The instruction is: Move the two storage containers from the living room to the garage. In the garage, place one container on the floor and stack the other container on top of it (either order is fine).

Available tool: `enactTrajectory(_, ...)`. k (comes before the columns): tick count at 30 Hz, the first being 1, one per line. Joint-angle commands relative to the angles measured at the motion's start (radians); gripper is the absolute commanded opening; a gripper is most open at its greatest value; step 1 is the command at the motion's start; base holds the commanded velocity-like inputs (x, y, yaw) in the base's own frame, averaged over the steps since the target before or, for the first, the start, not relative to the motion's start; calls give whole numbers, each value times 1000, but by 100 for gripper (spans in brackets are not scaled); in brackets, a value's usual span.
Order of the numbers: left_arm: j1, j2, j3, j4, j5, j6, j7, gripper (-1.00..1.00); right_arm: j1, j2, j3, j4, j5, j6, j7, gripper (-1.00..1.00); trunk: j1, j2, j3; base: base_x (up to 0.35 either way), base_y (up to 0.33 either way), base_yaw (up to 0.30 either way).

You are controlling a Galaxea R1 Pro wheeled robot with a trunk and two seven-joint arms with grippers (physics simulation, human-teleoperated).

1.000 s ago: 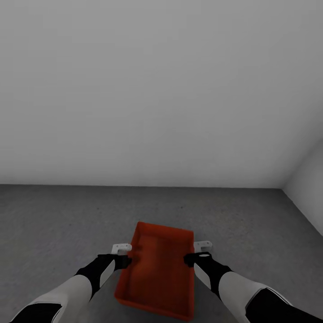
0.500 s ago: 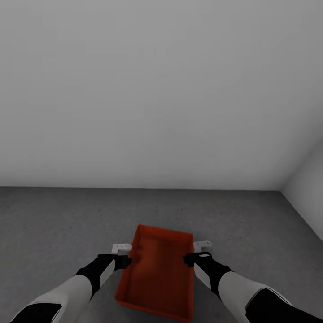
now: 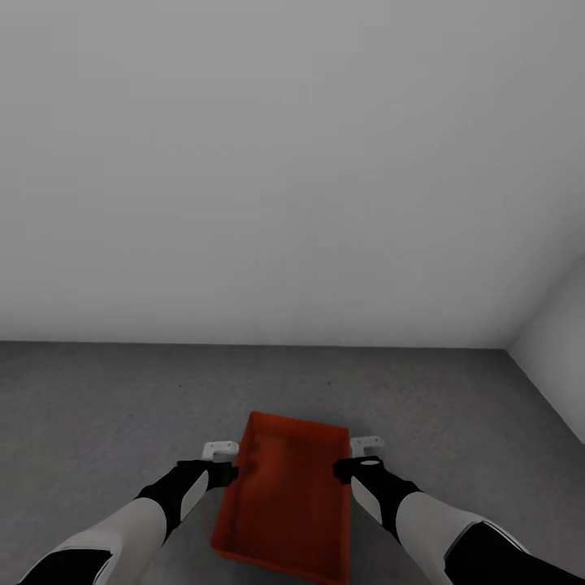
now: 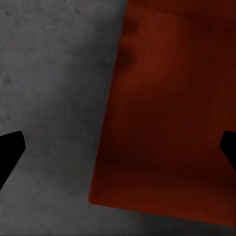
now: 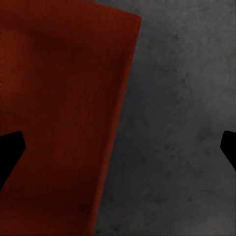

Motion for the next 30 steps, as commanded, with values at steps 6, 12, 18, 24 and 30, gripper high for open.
enactTrajectory(6, 0, 0, -1, -2, 6, 6, 3, 100, 0, 0, 8, -2, -6, 7, -6, 100, -23, 42, 18, 0, 0, 0)
enactTrajectory(12, 0, 0, -1, -2, 5, 6, 3, 100, 0, 0, 8, -2, -6, 7, -6, 100, -46, 84, 37, 0, 0, 0)
enactTrajectory(18, 0, 0, 0, -2, 5, 6, 3, 100, 0, 0, 8, -2, -6, 7, -6, 100, -69, 126, 56, 0, 0, 0)
enactTrajectory(24, 0, 0, -1, -2, 5, 6, 3, 100, 0, 0, 8, -2, -6, 7, -6, 100, -92, 168, 75, 0, 0, 0)
enactTrajectory(30, 0, 0, -1, -2, 5, 6, 3, 100, 0, 0, 8, -2, -6, 7, -6, 100, -115, 210, 93, 0, 0, 0)
